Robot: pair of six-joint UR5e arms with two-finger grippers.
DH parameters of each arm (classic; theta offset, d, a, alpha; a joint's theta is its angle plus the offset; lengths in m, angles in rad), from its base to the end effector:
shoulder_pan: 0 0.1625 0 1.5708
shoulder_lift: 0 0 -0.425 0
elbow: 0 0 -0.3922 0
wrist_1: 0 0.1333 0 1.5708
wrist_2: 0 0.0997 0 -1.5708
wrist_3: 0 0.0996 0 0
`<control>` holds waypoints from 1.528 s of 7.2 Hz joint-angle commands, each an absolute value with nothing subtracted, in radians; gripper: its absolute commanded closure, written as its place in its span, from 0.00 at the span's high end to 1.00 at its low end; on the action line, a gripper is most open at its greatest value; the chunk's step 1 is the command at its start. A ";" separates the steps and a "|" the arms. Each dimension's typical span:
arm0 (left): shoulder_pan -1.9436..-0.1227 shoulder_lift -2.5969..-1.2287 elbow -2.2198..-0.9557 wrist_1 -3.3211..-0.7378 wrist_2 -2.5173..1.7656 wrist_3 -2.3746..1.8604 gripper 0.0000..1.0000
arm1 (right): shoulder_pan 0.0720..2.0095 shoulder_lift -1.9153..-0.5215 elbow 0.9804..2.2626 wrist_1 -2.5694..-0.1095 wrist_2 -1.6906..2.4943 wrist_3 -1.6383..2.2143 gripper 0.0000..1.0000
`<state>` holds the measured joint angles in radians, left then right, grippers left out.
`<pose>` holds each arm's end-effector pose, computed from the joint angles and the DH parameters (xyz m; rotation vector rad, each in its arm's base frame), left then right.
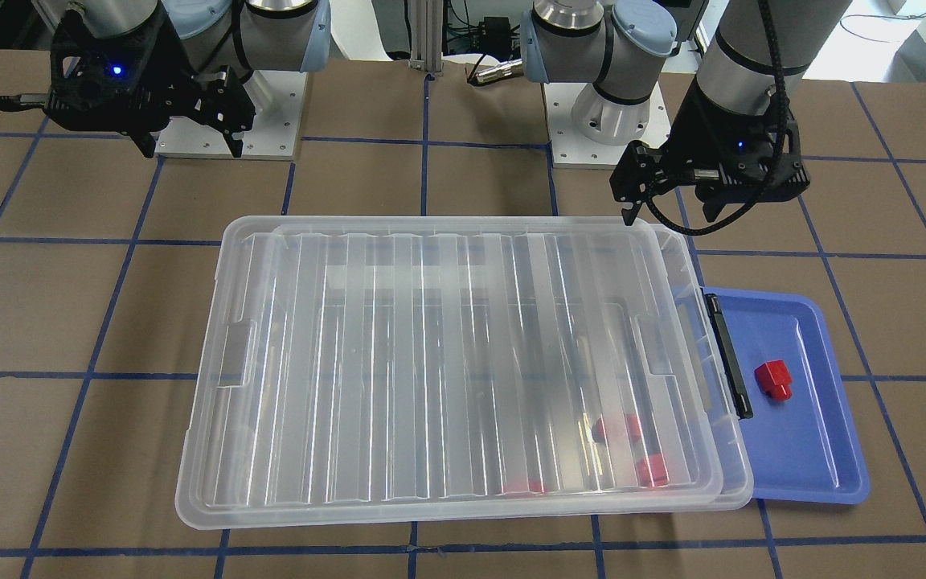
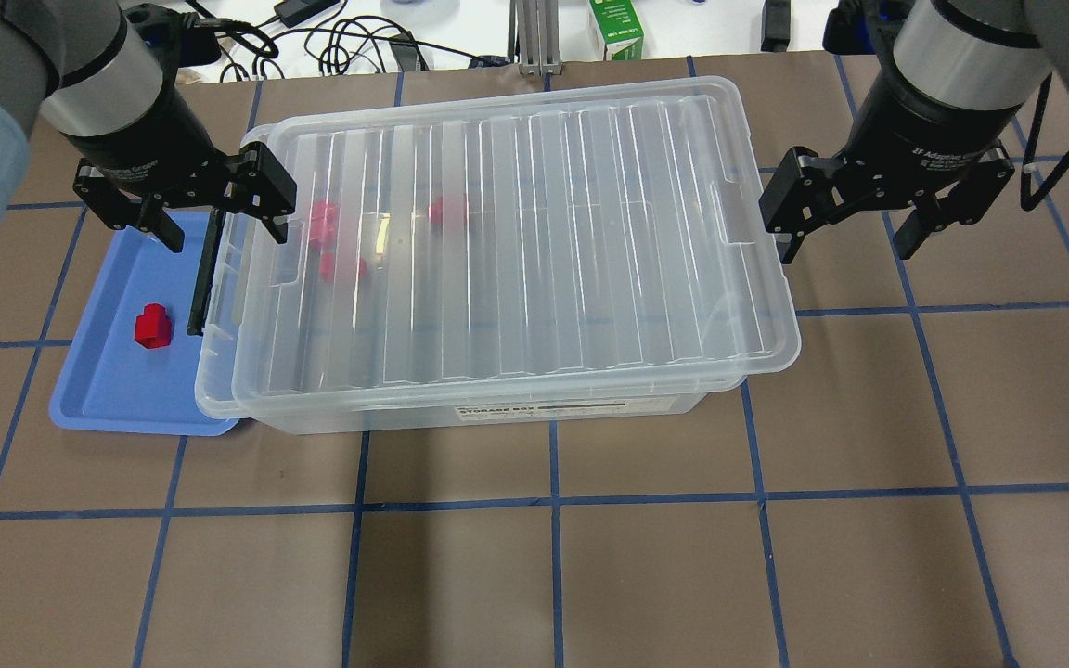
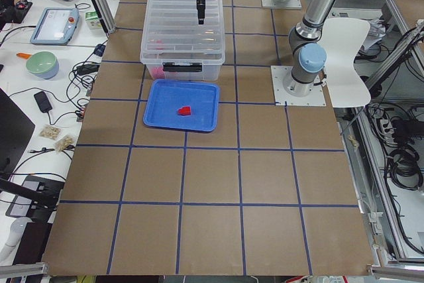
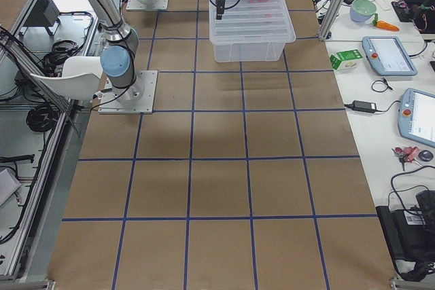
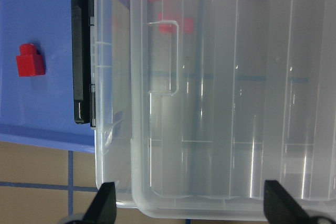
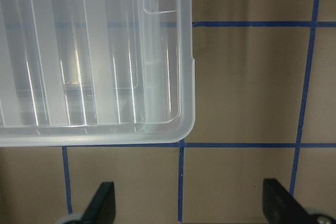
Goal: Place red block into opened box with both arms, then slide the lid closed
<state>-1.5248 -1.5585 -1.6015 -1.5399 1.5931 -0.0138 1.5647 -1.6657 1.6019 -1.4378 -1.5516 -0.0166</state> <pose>-0.1085 -0.4934 0.4819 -0.0935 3.1176 -0.0189 0.1325 -0.4445 0.5044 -0.0153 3.1197 0.1076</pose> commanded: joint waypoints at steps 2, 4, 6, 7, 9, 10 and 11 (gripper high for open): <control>-1.525 -1.546 -1.598 -1.542 1.597 -0.014 1.00 | 1.562 -1.667 1.605 -1.440 -1.549 -0.015 1.00; -1.525 -1.558 -1.598 -1.542 1.588 -0.012 1.00 | 1.562 -1.669 1.589 -1.448 -1.536 -0.015 1.00; -1.523 -1.557 -1.611 -1.543 1.591 -0.012 1.00 | 1.563 -1.668 1.611 -1.442 -1.539 -0.011 1.00; -1.523 -1.559 -1.609 -1.543 1.589 -0.012 1.00 | 1.565 -1.663 1.627 -1.454 -1.536 -0.002 1.00; -1.522 -1.557 -1.608 -1.543 1.591 -0.012 1.00 | 1.566 -1.616 1.683 -1.573 -1.537 -0.002 1.00; -1.523 -1.560 -1.608 -1.540 1.589 -0.012 1.00 | 1.565 -1.559 1.684 -1.651 -1.549 -0.006 1.00; -1.523 -1.560 -1.612 -1.540 1.591 -0.012 1.00 | 1.565 -1.522 1.671 -1.689 -1.549 -0.009 1.00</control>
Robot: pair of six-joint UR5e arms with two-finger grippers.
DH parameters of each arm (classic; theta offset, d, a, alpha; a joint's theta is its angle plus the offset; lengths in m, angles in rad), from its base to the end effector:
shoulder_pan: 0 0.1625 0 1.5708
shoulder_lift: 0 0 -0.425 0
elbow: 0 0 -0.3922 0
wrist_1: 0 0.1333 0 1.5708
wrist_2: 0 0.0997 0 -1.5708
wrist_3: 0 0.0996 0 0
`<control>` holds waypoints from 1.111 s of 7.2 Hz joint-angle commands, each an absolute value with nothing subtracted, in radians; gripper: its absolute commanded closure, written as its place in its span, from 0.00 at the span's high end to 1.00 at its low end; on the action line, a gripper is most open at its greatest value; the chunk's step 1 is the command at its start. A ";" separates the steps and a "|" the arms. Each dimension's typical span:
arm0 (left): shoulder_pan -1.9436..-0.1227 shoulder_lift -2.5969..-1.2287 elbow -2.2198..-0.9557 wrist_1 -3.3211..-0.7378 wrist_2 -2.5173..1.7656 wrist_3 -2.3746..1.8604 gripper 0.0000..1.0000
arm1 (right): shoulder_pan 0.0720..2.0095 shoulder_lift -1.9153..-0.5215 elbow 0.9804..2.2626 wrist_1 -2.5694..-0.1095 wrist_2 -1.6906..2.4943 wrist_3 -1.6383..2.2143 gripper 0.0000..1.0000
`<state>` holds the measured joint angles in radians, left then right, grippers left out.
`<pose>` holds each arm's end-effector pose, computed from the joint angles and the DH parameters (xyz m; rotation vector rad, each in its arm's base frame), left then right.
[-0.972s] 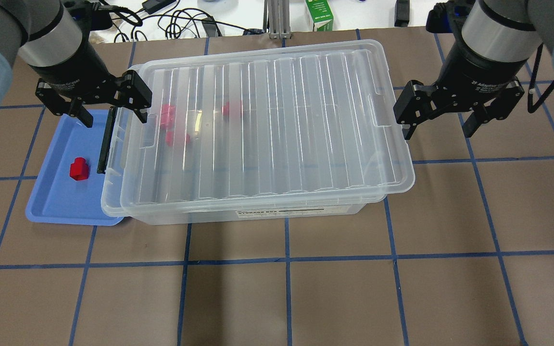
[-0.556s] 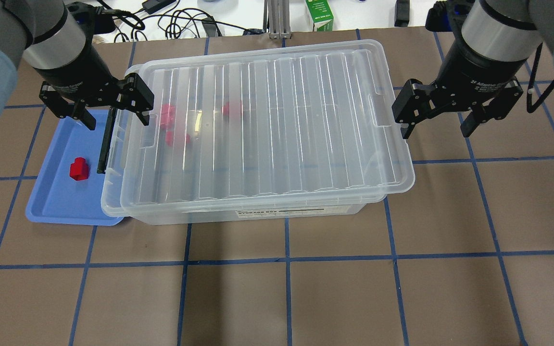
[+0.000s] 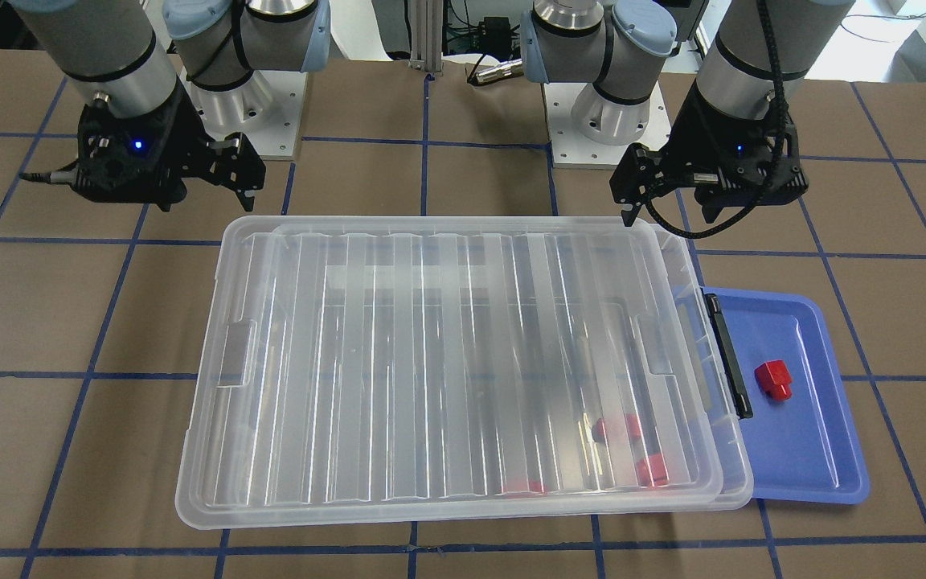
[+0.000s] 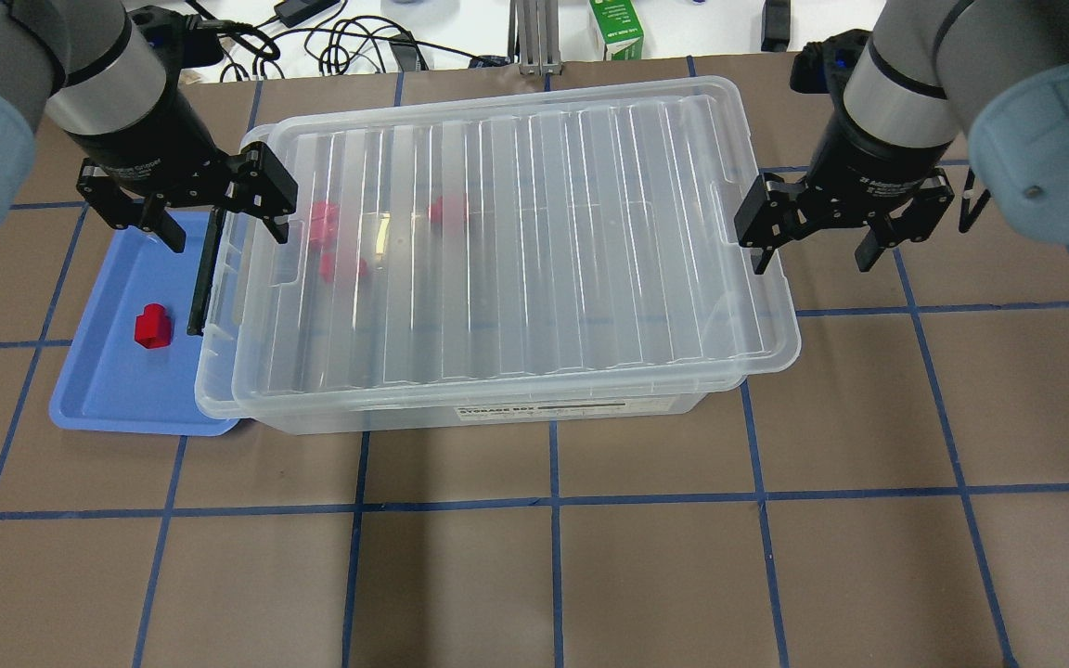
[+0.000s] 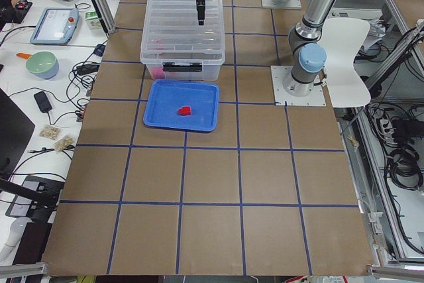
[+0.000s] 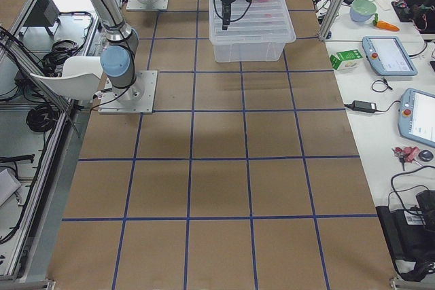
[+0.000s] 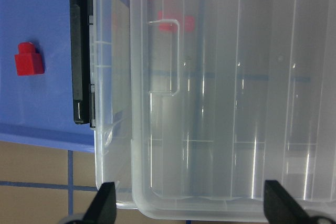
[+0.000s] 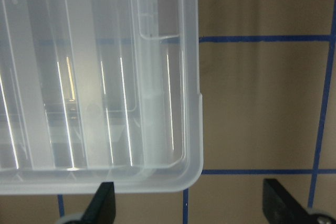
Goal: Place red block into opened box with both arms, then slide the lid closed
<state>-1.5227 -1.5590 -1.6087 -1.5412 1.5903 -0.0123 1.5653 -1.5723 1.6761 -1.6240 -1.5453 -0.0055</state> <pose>-0.1078 -0.4929 0.4780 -0.0943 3.1206 -0.0049 0.1332 -0.4847 0.4424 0.0010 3.1148 0.0786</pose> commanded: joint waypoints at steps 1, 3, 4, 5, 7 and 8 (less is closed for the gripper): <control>-1.523 -1.560 -1.612 -1.540 1.589 -0.012 1.00 | 1.563 -1.505 1.683 -1.757 -1.551 -0.018 1.00; -1.523 -1.562 -1.614 -1.540 1.592 -0.012 1.00 | 1.559 -1.441 1.677 -1.801 -1.554 -0.020 1.00; -1.523 -1.562 -1.614 -1.540 1.592 -0.011 1.00 | 1.557 -1.430 1.677 -1.804 -1.566 -0.020 1.00; -1.522 -1.557 -1.614 -1.540 1.597 -0.002 1.00 | 1.555 -1.404 1.677 -1.859 -1.572 -0.021 1.00; -1.508 -1.565 -1.617 -1.539 1.598 0.009 1.00 | 1.527 -1.381 1.678 -1.870 -1.571 -0.026 1.00; -1.503 -1.568 -1.617 -1.537 1.595 0.012 1.00 | 1.505 -1.379 1.684 -1.868 -1.569 -0.044 1.00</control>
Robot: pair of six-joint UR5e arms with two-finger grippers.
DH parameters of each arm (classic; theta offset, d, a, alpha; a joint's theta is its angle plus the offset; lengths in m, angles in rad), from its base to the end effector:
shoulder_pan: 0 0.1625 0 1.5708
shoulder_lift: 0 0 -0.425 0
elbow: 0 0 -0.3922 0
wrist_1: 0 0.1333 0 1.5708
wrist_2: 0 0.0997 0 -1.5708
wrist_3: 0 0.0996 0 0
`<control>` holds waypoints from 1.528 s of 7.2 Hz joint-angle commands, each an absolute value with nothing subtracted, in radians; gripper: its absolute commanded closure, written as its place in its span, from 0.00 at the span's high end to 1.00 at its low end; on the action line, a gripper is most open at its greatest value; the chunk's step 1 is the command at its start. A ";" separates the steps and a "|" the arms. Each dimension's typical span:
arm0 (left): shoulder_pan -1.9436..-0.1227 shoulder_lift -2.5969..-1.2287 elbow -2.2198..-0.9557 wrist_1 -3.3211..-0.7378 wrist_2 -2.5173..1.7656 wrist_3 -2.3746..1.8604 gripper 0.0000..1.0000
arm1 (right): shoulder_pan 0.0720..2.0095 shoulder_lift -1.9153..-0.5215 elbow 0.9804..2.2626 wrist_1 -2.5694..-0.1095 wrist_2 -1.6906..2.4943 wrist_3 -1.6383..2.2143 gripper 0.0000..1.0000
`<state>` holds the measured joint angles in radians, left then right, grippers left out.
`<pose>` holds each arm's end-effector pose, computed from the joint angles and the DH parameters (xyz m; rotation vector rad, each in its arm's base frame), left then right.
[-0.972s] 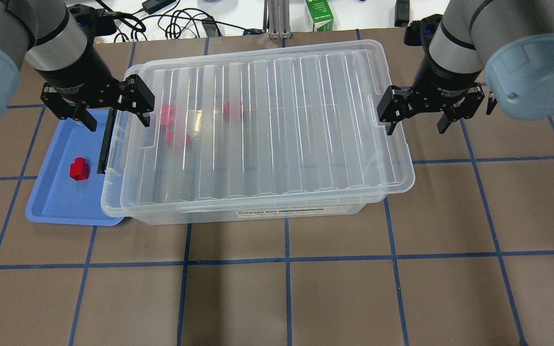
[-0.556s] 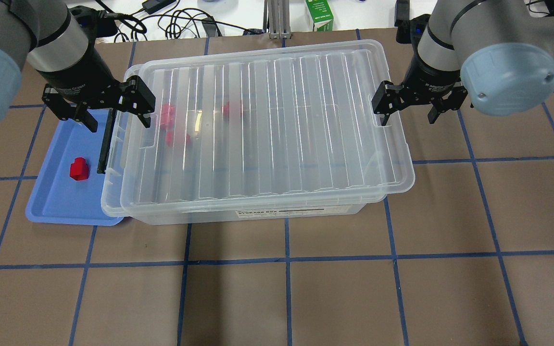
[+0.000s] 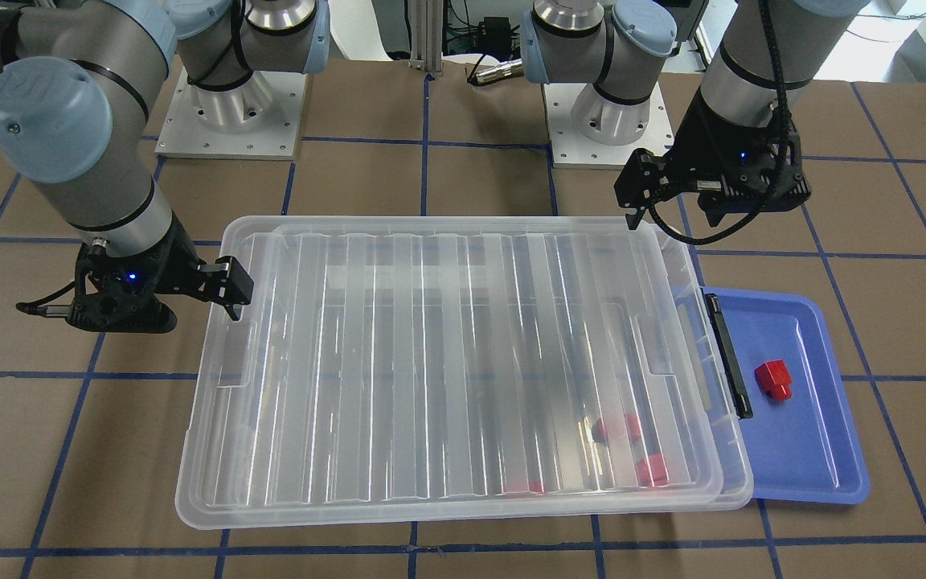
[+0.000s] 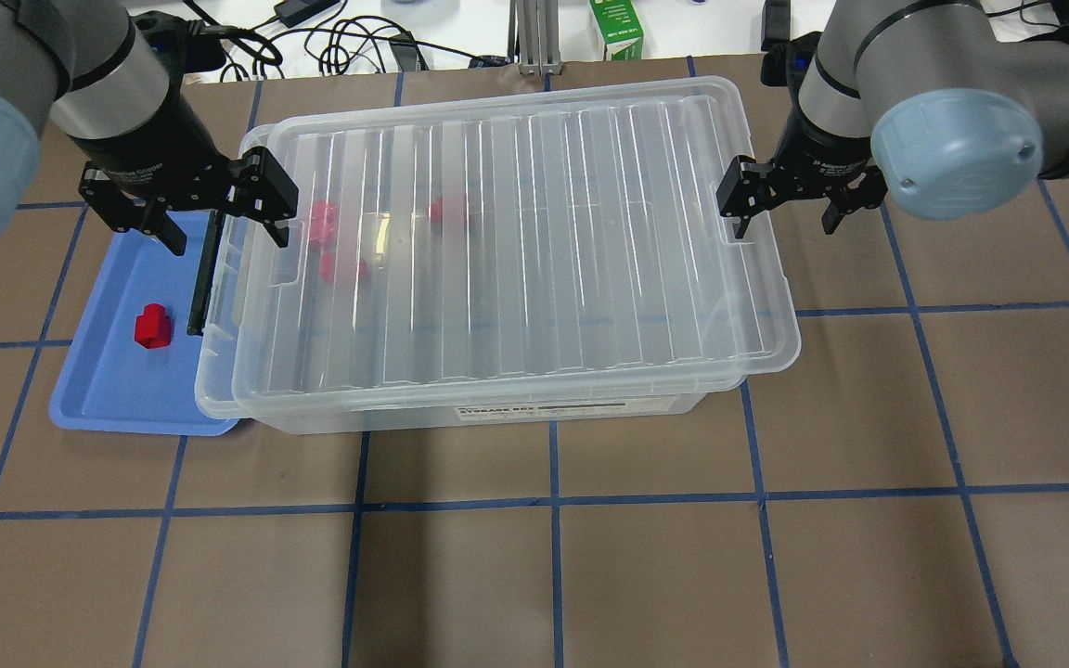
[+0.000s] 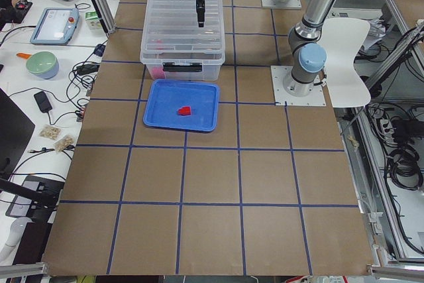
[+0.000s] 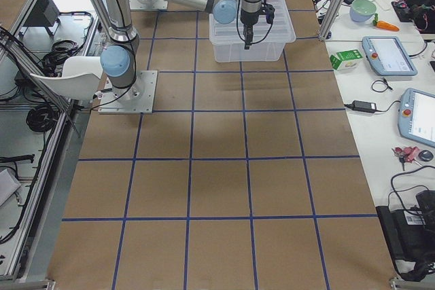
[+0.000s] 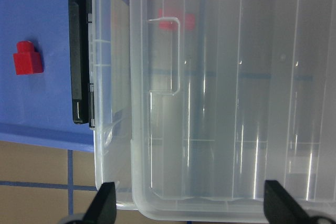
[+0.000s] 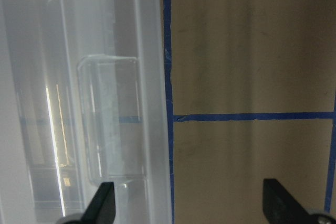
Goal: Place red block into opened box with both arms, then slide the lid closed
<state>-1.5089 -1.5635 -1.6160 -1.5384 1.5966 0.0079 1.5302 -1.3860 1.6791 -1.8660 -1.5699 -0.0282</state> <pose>-0.1003 -0.4951 0.4725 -0.0840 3.1148 0.0100 0.1108 -0.5584 0.3676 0.0195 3.1407 -0.0033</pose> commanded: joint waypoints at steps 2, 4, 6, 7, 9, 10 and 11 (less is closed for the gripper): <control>-1.423 -1.591 -1.615 -1.534 1.597 0.154 1.00 | 1.500 -1.362 1.684 -1.864 -1.553 -0.043 1.00; -1.280 -1.617 -1.620 -1.523 1.586 0.308 1.00 | 1.500 -1.362 1.684 -1.853 -1.552 -0.043 1.00; -1.189 -1.676 -1.621 -1.453 1.586 0.440 1.00 | 1.500 -1.348 1.683 -1.858 -1.554 -0.051 1.00; -1.145 -1.702 -1.635 -1.434 1.586 0.478 1.00 | 1.497 -1.336 1.674 -1.856 -1.555 -0.060 1.00; -1.102 -1.764 -1.701 -1.266 1.585 0.500 1.00 | 1.491 -1.338 1.670 -1.853 -1.569 -0.060 1.00; -1.100 -1.787 -1.730 -1.217 1.574 0.499 1.00 | 1.482 -1.339 1.671 -1.852 -1.571 -0.060 1.00; -1.098 -1.811 -1.736 -1.183 1.575 0.499 1.00 | 1.470 -1.344 1.674 -1.850 -1.571 -0.060 1.00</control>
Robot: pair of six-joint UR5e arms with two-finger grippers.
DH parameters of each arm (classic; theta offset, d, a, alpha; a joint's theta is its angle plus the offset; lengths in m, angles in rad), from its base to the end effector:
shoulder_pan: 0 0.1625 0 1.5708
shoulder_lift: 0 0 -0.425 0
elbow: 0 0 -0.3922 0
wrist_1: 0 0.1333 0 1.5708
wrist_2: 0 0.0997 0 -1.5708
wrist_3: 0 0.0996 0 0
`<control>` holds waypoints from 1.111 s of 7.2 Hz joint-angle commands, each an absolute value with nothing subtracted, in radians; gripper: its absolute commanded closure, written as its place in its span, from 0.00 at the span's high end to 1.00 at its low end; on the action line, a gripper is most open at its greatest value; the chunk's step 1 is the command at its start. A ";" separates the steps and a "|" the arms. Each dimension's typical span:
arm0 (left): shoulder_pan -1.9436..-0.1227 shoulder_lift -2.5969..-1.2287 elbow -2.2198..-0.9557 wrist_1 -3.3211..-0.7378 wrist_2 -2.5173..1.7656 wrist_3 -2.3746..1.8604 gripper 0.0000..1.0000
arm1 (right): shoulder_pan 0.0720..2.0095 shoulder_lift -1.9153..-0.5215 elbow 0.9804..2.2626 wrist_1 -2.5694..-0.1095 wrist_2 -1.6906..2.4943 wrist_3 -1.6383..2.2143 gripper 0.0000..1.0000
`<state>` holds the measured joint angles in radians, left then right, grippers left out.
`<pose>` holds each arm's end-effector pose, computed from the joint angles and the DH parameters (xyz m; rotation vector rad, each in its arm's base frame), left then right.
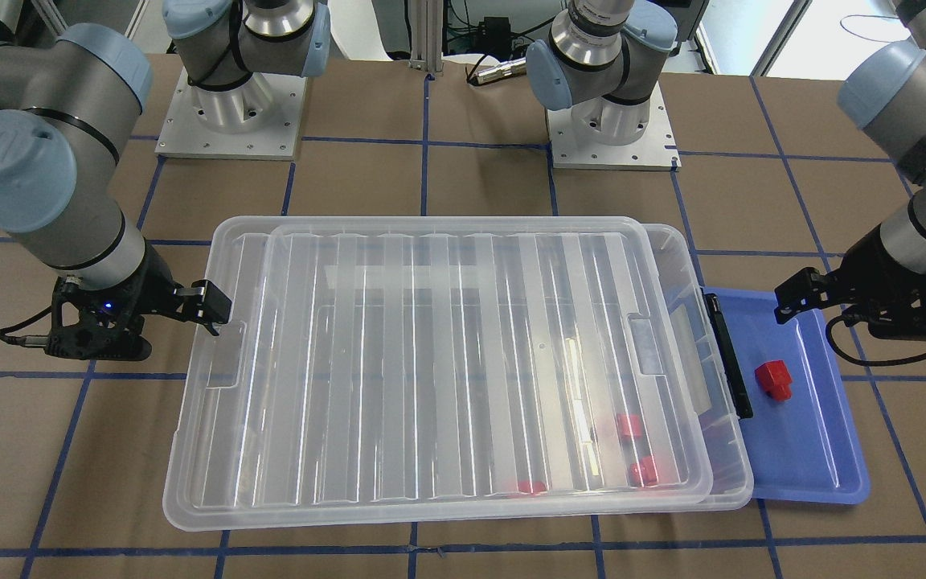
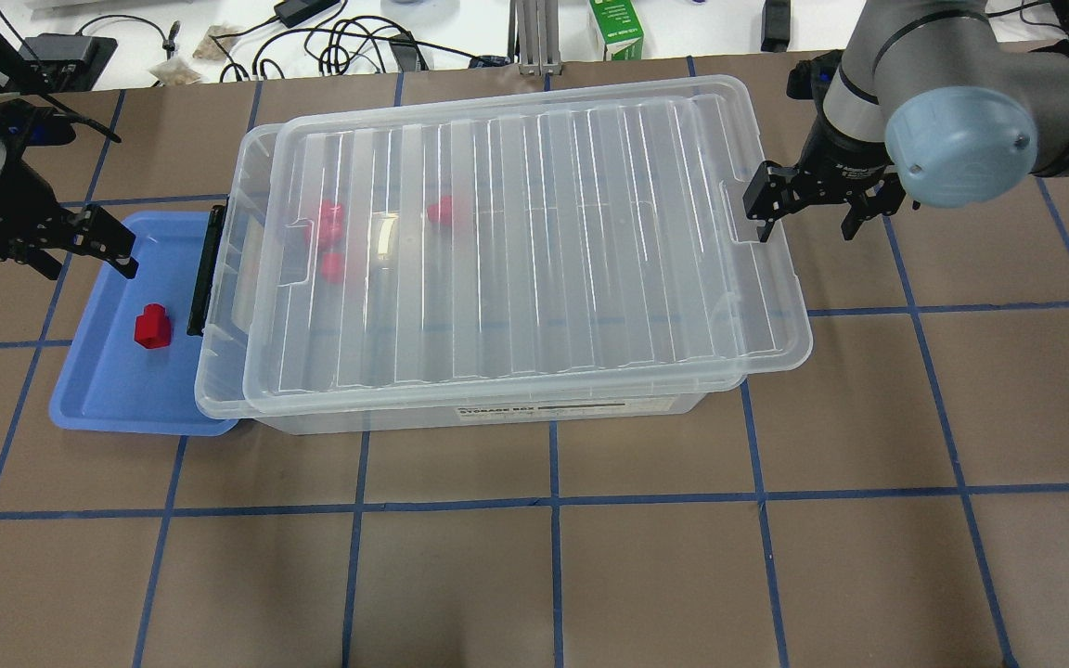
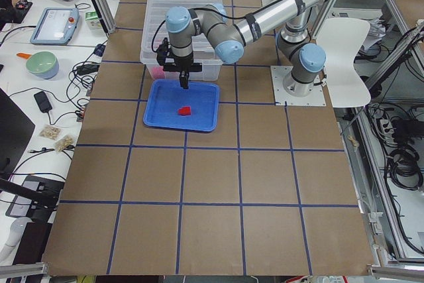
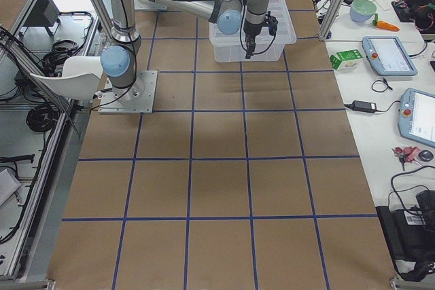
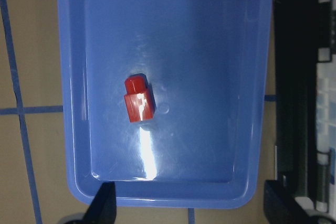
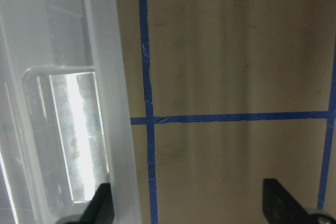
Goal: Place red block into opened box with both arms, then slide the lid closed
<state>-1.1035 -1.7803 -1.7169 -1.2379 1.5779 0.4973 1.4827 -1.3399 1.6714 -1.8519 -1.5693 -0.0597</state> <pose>0.1309 -0.5539 0.3398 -0.0472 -3.1368 -0.0367 0.0834 -0.5722 0.3441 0.0446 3.1351 0.0786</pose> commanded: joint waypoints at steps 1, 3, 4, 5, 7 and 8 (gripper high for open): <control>-1.080 -1.834 -1.736 -1.180 1.575 0.508 1.00 | 1.457 -1.345 1.674 -1.844 -1.572 -0.060 1.00; -1.049 -1.894 -1.740 -1.123 1.580 0.502 1.00 | 1.450 -1.347 1.674 -1.842 -1.598 -0.060 1.00; -1.040 -1.917 -1.768 -1.094 1.575 0.500 1.00 | 1.445 -1.347 1.674 -1.844 -1.614 -0.060 1.00; -1.039 -1.937 -1.814 -0.994 1.577 0.496 1.00 | 1.439 -1.347 1.674 -1.842 -1.614 -0.060 1.00; -1.039 -1.956 -1.870 -0.895 1.577 0.480 1.00 | 1.408 -1.347 1.671 -1.844 -1.615 -0.092 1.00; -1.039 -1.973 -1.870 -0.893 1.575 0.473 1.00 | 1.384 -1.347 1.671 -1.842 -1.615 -0.112 1.00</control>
<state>-1.0389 -1.9544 -1.8587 -0.9144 1.5763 0.4807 1.4105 -1.3469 1.6716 -1.8434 -1.6148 -0.0863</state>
